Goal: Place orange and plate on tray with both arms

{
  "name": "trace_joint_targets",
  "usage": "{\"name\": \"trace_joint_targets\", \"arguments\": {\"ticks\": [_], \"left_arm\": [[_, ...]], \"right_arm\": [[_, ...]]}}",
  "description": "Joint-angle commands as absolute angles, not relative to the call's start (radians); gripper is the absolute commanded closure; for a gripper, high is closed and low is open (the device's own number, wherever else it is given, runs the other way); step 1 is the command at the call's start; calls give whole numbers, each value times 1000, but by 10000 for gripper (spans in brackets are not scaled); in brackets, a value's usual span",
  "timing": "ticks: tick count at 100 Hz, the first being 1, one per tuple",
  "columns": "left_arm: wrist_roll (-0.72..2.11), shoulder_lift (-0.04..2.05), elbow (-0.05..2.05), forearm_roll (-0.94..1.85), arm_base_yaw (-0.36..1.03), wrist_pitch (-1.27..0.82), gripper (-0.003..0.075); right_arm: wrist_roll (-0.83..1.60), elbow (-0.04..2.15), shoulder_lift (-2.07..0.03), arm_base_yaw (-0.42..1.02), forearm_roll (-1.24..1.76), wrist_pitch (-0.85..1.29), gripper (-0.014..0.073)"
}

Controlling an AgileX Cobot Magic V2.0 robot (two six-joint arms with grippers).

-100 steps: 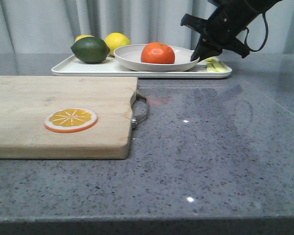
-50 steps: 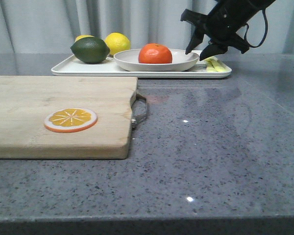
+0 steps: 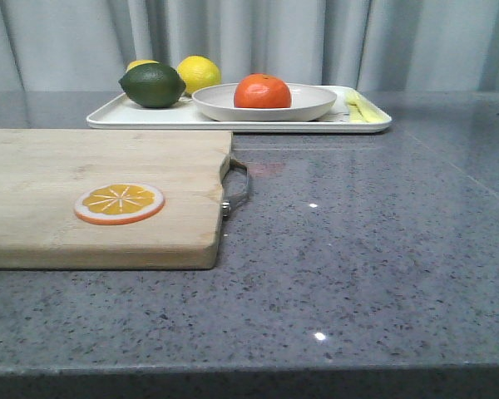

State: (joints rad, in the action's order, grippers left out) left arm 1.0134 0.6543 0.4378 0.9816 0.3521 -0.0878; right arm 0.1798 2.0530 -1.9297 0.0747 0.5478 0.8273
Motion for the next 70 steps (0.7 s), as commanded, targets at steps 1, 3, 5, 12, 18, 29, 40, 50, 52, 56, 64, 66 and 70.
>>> {"name": "trace_joint_targets", "arguments": {"ticks": [1,3,5,12,18,29,40,50,52,56,64,66,70], "left_arm": [[1005,652,464,996,350,-48,155],[1005,652,464,996,350,-48,155],[1005,652,464,996,350,-48,155],[1005,652,464,996,350,-48,155],[1005,652,464,996,350,-48,155],[1005,652,464,996,350,-48,155],[1005,652,464,996,350,-48,155],[1003,652,464,996,350,-48,155],[1003,652,464,996,350,-48,155],[1003,652,464,996,350,-48,155],[1003,652,464,996,350,-48,155],[1003,652,464,996,350,-48,155],[1003,652,464,996,350,-48,155]], "right_arm": [[245,2057,-1793,54,564,846,250],[255,2047,-1775,53,561,852,250],[267,2035,-1756,51,560,856,250],[299,1985,-1688,50,557,860,250],[326,1933,-1622,50,557,857,250],[387,1794,-1503,50,557,843,250],[435,1625,-1367,50,557,788,250],[477,1426,-1236,50,556,714,250],[485,1384,-1206,50,555,695,250],[496,1313,-1145,50,552,657,250],[501,1159,-1034,50,541,580,250],[501,1119,-1014,50,535,566,250],[501,1041,-957,50,522,528,250]]}}
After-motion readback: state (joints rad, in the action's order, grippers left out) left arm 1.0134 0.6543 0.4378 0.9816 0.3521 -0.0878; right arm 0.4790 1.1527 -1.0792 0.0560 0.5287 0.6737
